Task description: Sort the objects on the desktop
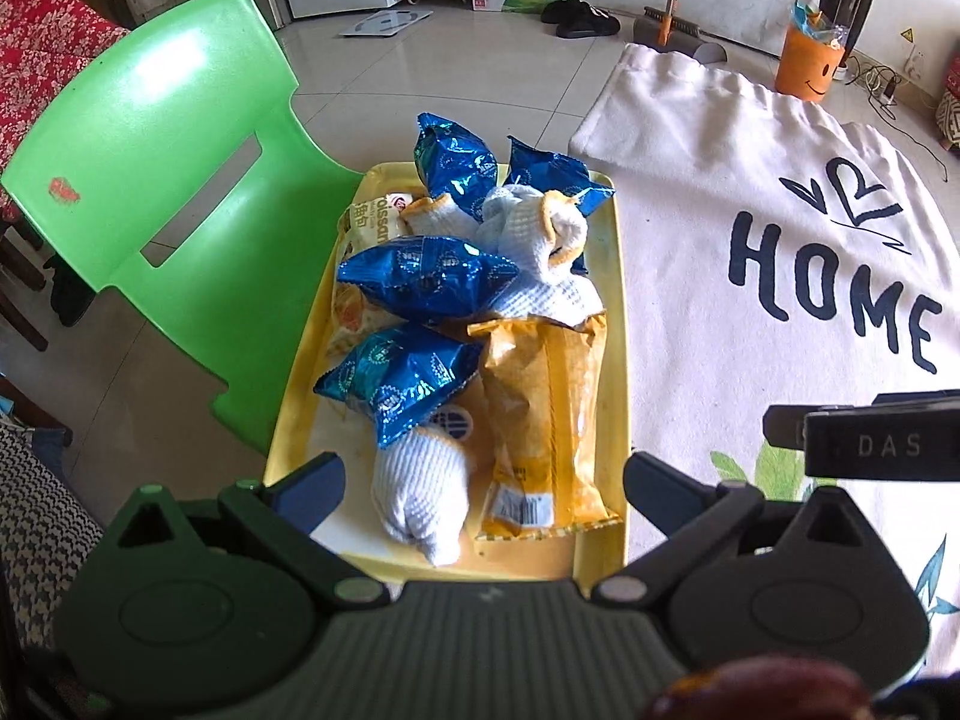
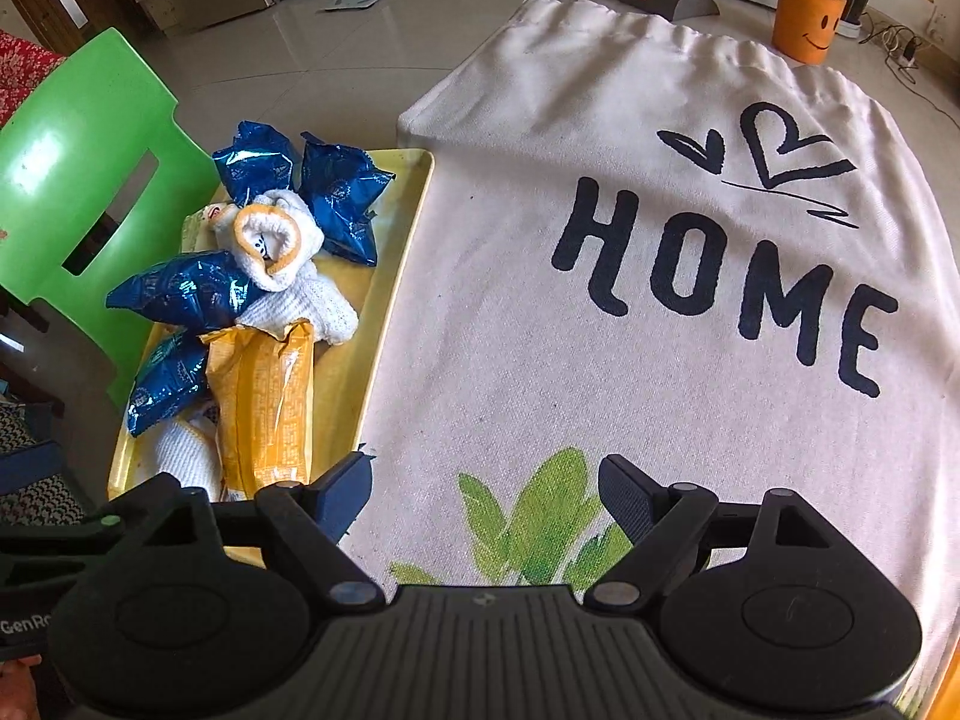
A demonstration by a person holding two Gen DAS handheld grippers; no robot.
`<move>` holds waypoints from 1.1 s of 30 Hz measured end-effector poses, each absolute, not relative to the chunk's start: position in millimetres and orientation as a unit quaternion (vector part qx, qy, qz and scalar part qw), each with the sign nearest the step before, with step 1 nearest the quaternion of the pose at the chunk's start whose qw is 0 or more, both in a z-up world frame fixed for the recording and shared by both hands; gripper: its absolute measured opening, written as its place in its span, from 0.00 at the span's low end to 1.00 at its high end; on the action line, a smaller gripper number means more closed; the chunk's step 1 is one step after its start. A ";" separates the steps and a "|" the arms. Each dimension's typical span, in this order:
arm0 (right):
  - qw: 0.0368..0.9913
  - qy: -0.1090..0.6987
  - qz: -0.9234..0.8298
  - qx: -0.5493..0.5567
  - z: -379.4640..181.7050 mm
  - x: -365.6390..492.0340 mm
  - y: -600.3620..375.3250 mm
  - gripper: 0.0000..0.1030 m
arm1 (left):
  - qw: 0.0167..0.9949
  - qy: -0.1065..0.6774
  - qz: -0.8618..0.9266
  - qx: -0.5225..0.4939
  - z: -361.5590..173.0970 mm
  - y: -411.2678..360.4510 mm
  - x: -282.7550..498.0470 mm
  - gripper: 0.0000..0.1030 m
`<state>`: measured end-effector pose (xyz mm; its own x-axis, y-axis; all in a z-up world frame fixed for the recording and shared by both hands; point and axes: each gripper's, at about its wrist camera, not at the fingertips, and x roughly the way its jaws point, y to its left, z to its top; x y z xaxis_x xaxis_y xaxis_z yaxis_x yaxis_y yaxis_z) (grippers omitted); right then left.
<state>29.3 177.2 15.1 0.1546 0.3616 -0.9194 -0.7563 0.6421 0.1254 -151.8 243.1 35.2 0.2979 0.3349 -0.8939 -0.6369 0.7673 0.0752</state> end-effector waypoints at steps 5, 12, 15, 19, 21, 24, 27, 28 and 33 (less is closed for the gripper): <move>0.731 0.513 0.396 -0.214 14.2 20.9 183.8 0.81 | 0.792 0.515 0.297 -0.138 30.7 236.2 -147.6 0.99; 0.725 0.511 0.407 -0.217 12.6 21.8 189.0 0.81 | 0.793 0.518 0.291 -0.134 26.8 232.9 -142.1 0.99; 0.725 0.510 0.406 -0.221 11.3 22.9 191.6 0.81 | 0.793 0.520 0.289 -0.132 25.5 231.4 -140.3 0.99; 0.727 0.505 0.411 -0.217 12.5 24.7 195.2 0.81 | 0.792 0.522 0.284 -0.137 24.2 231.0 -139.5 0.99; 0.726 0.507 0.412 -0.214 11.7 25.2 197.2 0.81 | 0.793 0.522 0.281 -0.139 23.7 230.9 -138.8 0.99; 0.725 0.505 0.413 -0.220 10.0 24.2 201.0 0.81 | 0.793 0.523 0.280 -0.139 23.0 230.5 -138.2 0.99; 0.725 0.502 0.416 -0.224 8.6 23.8 203.7 0.81 | 0.791 0.525 0.280 -0.139 22.3 231.1 -137.0 0.99; 0.724 0.502 0.417 -0.223 8.1 24.3 204.3 0.81 | 0.791 0.526 0.281 -0.139 21.9 231.4 -136.7 0.99; 0.725 0.502 0.417 -0.222 5.8 26.1 208.7 0.81 | 0.791 0.528 0.278 -0.139 20.4 232.0 -134.5 0.99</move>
<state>26.1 208.7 5.8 0.1485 0.3820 -0.9122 -0.8271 0.5536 0.0972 -134.5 232.0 20.4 0.2885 0.2935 -0.9114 -0.5866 0.8065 0.0741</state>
